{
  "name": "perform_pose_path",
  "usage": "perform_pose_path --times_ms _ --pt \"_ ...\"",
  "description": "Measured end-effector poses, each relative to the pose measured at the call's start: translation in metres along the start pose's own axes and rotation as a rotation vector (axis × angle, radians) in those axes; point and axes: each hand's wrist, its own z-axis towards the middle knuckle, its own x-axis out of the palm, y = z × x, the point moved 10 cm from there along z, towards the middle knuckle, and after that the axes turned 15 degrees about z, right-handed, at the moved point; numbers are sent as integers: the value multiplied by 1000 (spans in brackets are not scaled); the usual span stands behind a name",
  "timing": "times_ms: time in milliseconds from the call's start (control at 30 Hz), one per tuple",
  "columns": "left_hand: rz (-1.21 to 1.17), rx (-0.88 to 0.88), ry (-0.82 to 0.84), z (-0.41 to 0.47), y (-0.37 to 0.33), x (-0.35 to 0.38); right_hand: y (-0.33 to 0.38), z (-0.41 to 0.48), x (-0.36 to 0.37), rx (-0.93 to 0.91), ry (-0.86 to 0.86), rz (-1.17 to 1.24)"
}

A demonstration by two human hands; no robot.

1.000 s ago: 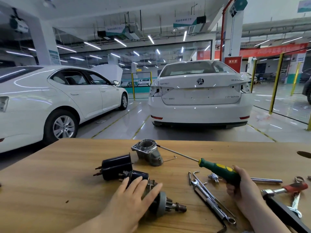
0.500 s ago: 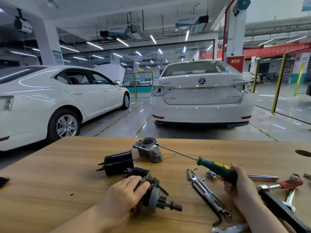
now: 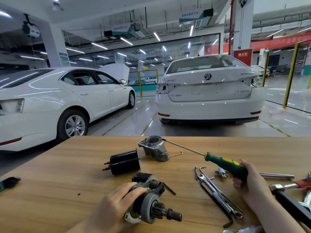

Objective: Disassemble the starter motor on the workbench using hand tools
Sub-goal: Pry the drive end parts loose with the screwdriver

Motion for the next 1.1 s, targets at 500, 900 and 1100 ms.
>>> perform_pose_path --times_ms 500,900,1100 --pt "-454 -168 233 40 36 -15 0 2 -2 5 0 1" --pt "-192 -41 803 89 28 25 -1 1 -1 37 11 34" --pt "-218 -67 1018 93 36 34 -2 0 0 35 25 30"
